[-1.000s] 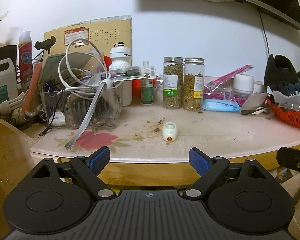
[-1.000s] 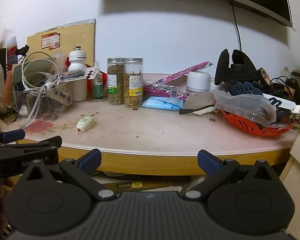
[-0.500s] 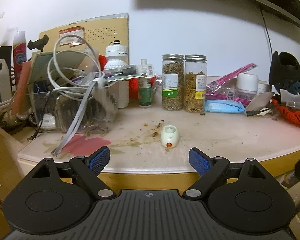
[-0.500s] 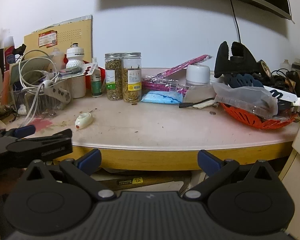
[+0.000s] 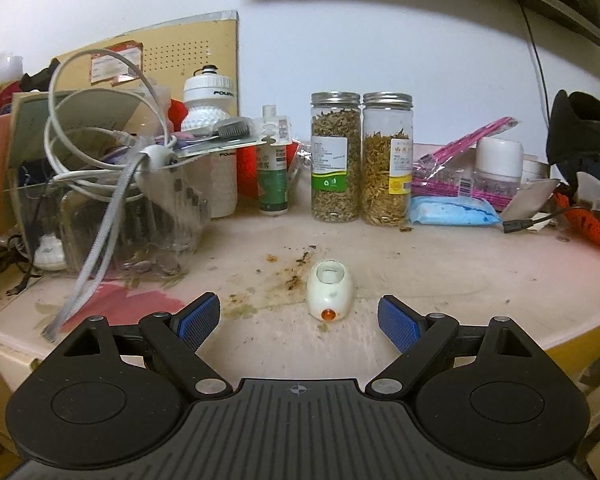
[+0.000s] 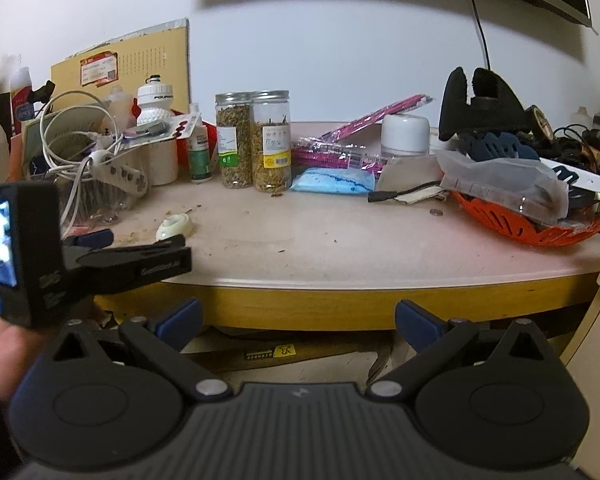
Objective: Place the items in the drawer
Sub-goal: 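Reach the left tool to the white egg-shaped bottle and grasp it, then lift the bottle with the left tool and carry it toward the drawer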
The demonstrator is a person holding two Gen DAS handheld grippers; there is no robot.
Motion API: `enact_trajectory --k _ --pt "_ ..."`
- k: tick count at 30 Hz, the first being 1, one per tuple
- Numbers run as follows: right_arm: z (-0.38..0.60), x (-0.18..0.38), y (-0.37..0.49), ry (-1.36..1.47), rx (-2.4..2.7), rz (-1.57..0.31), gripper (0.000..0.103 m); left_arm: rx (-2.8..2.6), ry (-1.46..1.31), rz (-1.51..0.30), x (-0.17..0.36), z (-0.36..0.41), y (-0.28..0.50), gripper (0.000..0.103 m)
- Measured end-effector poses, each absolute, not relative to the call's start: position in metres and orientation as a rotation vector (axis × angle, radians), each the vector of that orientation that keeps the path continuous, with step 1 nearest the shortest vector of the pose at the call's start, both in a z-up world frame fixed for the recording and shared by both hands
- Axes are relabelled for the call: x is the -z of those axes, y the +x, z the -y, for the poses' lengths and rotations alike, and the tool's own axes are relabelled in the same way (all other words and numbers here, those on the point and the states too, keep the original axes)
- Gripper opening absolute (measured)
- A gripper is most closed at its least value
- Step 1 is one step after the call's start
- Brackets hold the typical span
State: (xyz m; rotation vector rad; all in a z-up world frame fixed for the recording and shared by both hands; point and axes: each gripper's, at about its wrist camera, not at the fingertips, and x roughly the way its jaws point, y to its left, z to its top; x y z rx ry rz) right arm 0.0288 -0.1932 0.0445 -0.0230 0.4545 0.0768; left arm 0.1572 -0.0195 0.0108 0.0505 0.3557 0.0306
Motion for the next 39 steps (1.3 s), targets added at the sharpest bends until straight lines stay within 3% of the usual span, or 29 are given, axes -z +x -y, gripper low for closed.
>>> enact_trajectory --k 8,11,39 --pt "0.19 -0.041 0.034 -0.022 -0.097 -0.481 0.103 -0.016 0.082 -0.328 -0.005 0.023 0.166 0.084" --pt "0.188 -0.04 0.034 -0.023 -0.107 -0.484 0.102 -0.011 0.095 -0.317 -0.003 0.025 0.169 0.03" --pt "0.191 -0.035 0.037 -0.033 -0.078 -0.513 0.102 0.04 0.105 -0.303 -0.024 0.025 0.126 0.029"
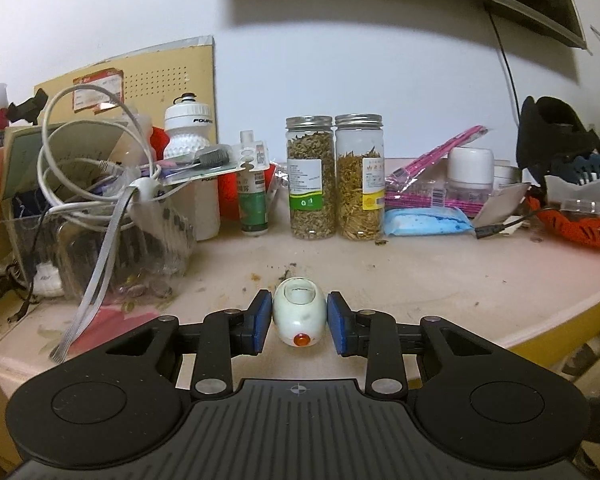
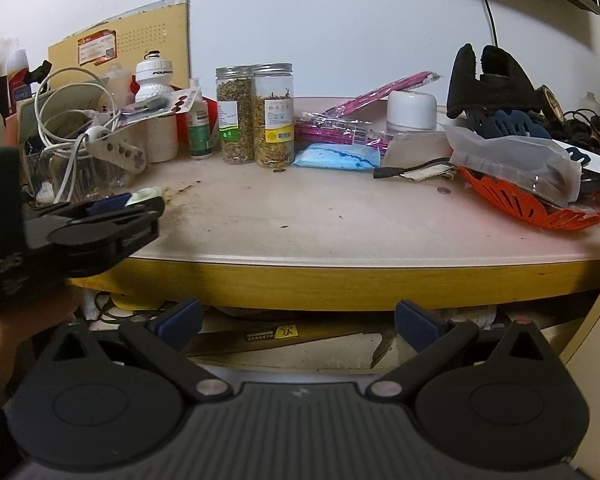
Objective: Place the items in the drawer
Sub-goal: 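Lift the bottle with the left tool and carry it toward the drawer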
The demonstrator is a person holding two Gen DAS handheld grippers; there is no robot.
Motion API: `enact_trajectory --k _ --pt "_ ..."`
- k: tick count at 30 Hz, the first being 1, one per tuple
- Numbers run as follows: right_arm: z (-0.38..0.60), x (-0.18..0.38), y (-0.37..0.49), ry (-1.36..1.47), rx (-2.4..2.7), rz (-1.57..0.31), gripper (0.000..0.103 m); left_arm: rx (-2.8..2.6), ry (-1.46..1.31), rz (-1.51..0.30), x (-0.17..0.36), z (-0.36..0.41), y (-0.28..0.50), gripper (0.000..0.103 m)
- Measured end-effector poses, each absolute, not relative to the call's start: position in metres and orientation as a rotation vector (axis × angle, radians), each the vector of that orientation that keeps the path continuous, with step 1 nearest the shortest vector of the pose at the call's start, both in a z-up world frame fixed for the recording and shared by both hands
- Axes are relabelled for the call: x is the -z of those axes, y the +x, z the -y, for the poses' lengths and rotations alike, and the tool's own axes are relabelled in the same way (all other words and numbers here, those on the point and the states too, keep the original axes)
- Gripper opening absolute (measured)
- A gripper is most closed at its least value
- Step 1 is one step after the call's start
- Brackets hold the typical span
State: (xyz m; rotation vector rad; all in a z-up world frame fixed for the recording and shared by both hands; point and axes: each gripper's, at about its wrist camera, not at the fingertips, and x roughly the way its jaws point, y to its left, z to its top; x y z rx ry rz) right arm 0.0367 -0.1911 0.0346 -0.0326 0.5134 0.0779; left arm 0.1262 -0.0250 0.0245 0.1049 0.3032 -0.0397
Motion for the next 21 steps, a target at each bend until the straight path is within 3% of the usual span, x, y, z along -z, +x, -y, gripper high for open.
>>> enact_trajectory --k 21 --pt "0.186 -0.032 0.033 -0.078 -0.067 -0.504 0.102 0.059 0.098 -0.386 -0.037 0.018 0.055 0.029"
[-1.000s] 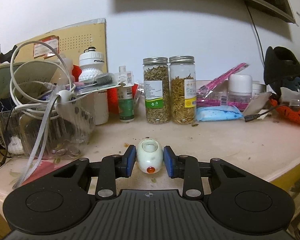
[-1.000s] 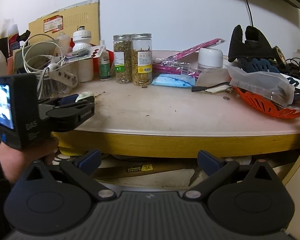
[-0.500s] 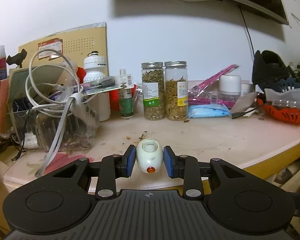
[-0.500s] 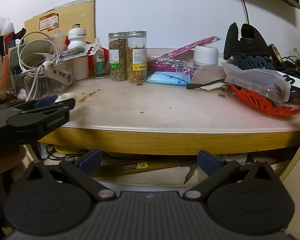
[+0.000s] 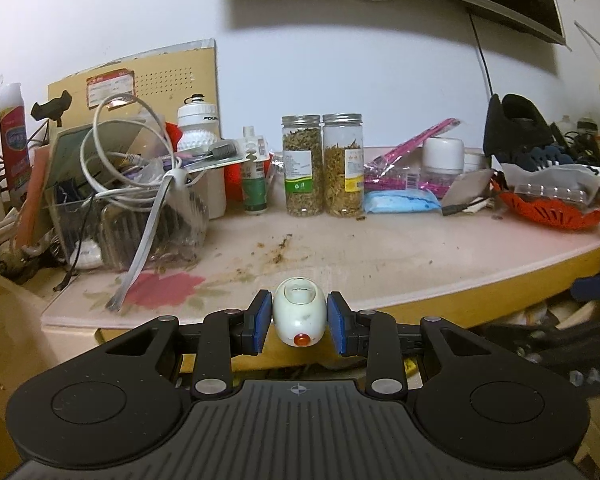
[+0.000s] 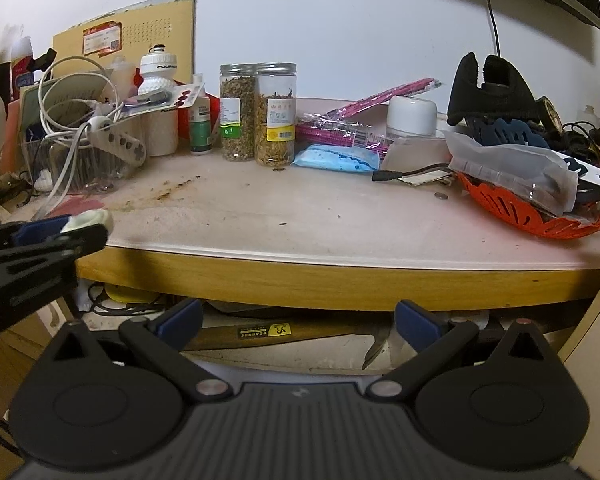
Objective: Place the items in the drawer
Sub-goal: 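Lift the bottle with the left tool and carry it toward the drawer, then lower the white bottle onto the drawer floor with the left tool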
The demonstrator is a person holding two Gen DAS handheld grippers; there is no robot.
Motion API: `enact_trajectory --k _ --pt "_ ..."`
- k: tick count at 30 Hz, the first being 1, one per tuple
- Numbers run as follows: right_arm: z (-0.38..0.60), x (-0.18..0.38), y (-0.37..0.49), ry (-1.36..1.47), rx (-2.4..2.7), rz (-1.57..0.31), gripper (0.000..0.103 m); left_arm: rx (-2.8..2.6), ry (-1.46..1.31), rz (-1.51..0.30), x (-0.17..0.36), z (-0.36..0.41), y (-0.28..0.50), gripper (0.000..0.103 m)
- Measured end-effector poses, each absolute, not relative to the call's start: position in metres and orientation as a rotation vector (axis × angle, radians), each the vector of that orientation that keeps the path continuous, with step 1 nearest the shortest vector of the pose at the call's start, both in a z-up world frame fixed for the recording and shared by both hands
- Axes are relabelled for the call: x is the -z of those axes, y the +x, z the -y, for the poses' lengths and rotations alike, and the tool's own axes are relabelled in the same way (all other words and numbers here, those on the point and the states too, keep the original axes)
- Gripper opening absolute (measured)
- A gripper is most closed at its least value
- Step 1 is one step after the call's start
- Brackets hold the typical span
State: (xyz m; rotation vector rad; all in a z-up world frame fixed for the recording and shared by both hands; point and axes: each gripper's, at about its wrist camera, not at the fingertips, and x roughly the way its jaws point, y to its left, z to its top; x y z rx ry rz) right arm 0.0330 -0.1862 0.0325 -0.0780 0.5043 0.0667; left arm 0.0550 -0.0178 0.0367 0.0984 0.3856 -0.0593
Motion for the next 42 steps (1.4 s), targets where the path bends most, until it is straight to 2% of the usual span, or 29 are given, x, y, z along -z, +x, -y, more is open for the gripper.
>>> enact_trajectory --k 9,22,32,42 --pt "0.185 -0.031 0.031 -0.076 -0.074 -0.511 0.102 0.049 0.087 -0.434 -0.037 0.012 0.03 0.029" --pt "0.185 -0.025 0.032 -0.086 -0.075 -0.536 0.102 0.031 0.067 -0.542 -0.023 0.008 0.039 0.029" --pt "0.182 -0.007 0.036 -0.117 -0.086 -0.62 0.102 0.016 0.043 -0.66 -0.005 0.004 0.051 0.029" --pt "0.181 0.018 0.046 -0.102 -0.104 -0.784 0.102 0.007 0.039 -0.76 0.013 0.006 0.057 0.029"
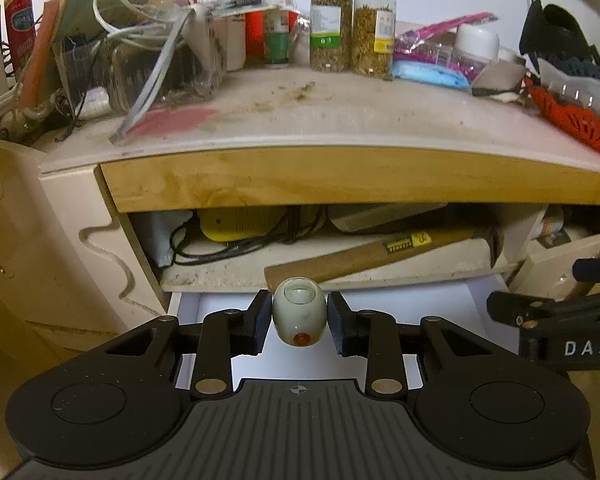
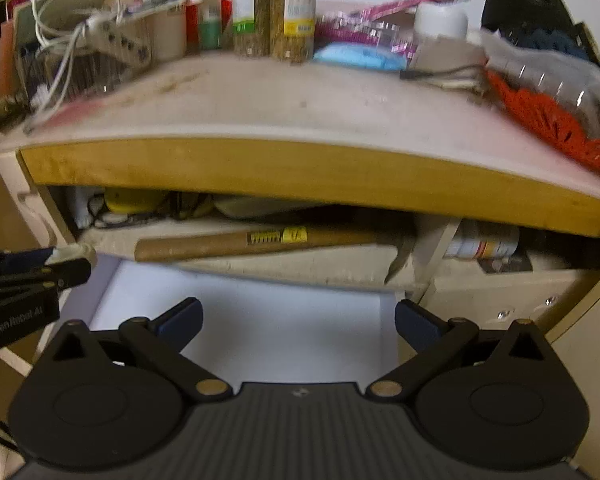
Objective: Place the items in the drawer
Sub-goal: 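Lower the white bottle onto the drawer floor with the left tool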
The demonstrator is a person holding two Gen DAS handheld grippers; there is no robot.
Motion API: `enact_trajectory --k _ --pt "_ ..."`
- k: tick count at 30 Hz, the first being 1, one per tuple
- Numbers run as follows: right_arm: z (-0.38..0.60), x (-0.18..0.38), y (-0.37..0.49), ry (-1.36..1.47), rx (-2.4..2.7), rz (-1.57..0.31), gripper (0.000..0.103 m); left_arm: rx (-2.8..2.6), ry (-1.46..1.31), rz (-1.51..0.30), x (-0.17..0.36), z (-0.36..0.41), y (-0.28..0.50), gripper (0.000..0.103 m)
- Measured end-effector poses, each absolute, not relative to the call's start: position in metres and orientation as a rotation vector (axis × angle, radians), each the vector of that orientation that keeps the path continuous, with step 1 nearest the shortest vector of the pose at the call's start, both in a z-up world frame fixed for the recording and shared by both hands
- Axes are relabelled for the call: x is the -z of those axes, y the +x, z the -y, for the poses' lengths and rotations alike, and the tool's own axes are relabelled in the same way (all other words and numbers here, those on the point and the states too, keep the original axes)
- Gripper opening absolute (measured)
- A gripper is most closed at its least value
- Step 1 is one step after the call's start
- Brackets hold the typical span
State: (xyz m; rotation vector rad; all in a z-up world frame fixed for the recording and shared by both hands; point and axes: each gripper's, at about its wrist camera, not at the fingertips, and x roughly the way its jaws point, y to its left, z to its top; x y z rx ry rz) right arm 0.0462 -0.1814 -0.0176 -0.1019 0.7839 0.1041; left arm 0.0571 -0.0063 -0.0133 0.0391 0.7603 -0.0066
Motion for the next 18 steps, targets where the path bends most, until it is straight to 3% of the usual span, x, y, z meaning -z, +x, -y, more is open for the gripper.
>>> enact_trajectory --k 18 --pt "0.183 0.06 0.058 -0.068 -0.11 -1.047 0.102 0.023 0.012 -0.977 0.046 0.002 0.059 0.029"
